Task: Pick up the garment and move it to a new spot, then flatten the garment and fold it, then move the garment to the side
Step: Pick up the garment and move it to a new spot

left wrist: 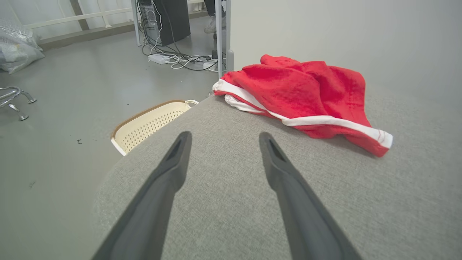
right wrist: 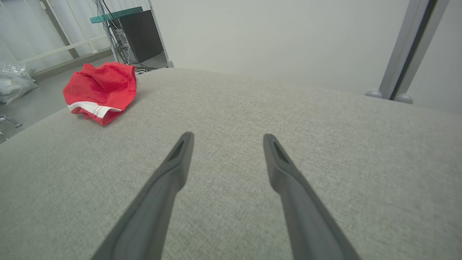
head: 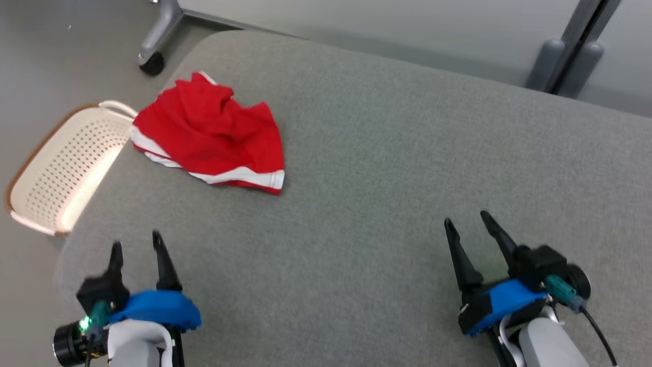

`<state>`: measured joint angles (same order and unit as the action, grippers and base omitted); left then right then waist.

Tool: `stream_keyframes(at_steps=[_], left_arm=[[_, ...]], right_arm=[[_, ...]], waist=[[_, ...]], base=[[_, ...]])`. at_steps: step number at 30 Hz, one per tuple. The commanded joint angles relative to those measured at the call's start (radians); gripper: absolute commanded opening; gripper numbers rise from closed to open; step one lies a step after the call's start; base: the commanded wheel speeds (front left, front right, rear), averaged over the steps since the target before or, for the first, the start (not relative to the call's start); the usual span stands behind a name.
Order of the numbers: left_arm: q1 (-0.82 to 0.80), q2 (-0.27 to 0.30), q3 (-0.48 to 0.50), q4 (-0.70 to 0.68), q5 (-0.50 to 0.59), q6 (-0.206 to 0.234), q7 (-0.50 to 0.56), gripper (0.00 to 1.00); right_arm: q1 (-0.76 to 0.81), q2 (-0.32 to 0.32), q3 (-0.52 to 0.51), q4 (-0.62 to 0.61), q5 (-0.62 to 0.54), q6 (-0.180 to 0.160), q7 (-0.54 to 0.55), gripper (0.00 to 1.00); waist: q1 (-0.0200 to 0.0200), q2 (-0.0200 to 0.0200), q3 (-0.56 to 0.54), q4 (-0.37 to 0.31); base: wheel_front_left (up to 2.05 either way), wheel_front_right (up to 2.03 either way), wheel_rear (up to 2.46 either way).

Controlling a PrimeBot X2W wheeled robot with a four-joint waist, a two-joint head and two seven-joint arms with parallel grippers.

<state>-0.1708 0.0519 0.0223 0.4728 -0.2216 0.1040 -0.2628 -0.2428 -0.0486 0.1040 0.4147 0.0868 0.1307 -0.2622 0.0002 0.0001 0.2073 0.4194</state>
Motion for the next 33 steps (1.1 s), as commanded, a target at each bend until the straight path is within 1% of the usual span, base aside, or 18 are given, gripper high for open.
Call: stream_keyframes(at_steps=[1, 6, 7, 8, 13, 17, 22, 26, 27, 28, 29, 31, 33], left_arm=[[-0.028, -0.003, 0.009, 0.006, 0.002, -0.006, -0.002, 1.0], [-0.17, 0.001, 0.053, 0.069, 0.027, -0.03, -0.002, 1.0], [-0.222, 0.009, 0.067, 0.1, 0.038, -0.034, -0.003, 1.0], [-0.222, 0.009, 0.067, 0.1, 0.038, -0.034, -0.003, 1.0], [-0.341, 0.039, 0.098, 0.173, 0.059, -0.045, -0.003, 1.0], [-0.415, 0.063, 0.119, 0.241, 0.073, -0.031, -0.002, 1.0], [-0.49, 0.089, 0.131, 0.362, 0.083, -0.01, -0.002, 1.0], [-0.545, 0.115, 0.149, 0.46, 0.067, -0.017, -0.002, 1.0], [-0.557, 0.117, 0.15, 0.48, 0.064, -0.02, -0.002, 0.58], [-0.567, 0.12, 0.151, 0.495, 0.063, -0.022, -0.003, 0.4], [-0.574, 0.122, 0.152, 0.509, 0.061, -0.024, -0.002, 0.0], [-0.58, 0.125, 0.158, 0.514, 0.058, -0.03, -0.002, 0.0], [-0.577, 0.129, 0.158, 0.477, 0.066, -0.04, -0.003, 0.0]], right_arm=[[-0.012, -0.005, 0.006, -0.006, -0.009, 0.0, -0.004, 1.0], [-0.051, -0.005, 0.028, -0.037, -0.028, 0.0, -0.004, 1.0], [-0.066, -0.007, 0.035, -0.05, -0.034, 0.0, -0.004, 1.0], [-0.066, -0.007, 0.035, -0.05, -0.034, 0.0, -0.004, 1.0], [-0.096, -0.018, 0.054, -0.079, -0.036, 0.0, -0.004, 1.0], [-0.118, -0.03, 0.063, -0.099, -0.026, 0.0, -0.004, 1.0], [-0.133, -0.04, 0.065, -0.112, -0.017, 0.0, -0.004, 1.0], [-0.143, -0.049, 0.063, -0.116, -0.012, 0.0, -0.003, 1.0], [-0.144, -0.053, 0.06, -0.116, -0.014, 0.0, -0.003, 1.0], [-0.145, -0.054, 0.057, -0.115, -0.014, 0.0, -0.002, 1.0], [-0.147, -0.054, 0.053, -0.114, -0.012, 0.0, -0.002, 1.0], [-0.149, -0.051, 0.047, -0.112, -0.011, 0.0, -0.001, 1.0], [-0.149, -0.045, 0.04, -0.111, -0.008, 0.0, -0.002, 1.0]], waist=[[-0.0002, -0.0001, 0.014, -0.008], [-0.0002, -0.0001, 0.087, -0.064], [-0.0002, -0.0001, 0.115, -0.085], [-0.0002, -0.0001, 0.115, -0.085], [-0.0002, -0.0001, 0.177, -0.142], [-0.0002, -0.0001, 0.217, -0.18], [-0.0002, -0.0001, 0.255, -0.22], [-0.0002, -0.0001, 0.284, -0.243], [-0.0002, -0.0001, 0.288, -0.247], [-0.0002, -0.0001, 0.291, -0.251], [-0.0002, -0.0001, 0.293, -0.255], [-0.0002, -0.0001, 0.289, -0.263], [-0.0002, -0.0001, 0.279, -0.27]], base=[[0.0, 0.0, 0.0], [0.0, 0.0, 0.0], [0.0, 0.0, 0.0], [0.0, 0.0, 0.0], [0.0, 0.0, 0.0], [0.0, 0.0, 0.0], [0.0, 0.0, 0.0], [0.0, 0.0, 0.0], [0.0, 0.0, 0.0], [0.0, 0.0, 0.0], [0.0, 0.0, 0.0], [0.0, 0.0, 0.0], [0.0, 0.0, 0.0]])
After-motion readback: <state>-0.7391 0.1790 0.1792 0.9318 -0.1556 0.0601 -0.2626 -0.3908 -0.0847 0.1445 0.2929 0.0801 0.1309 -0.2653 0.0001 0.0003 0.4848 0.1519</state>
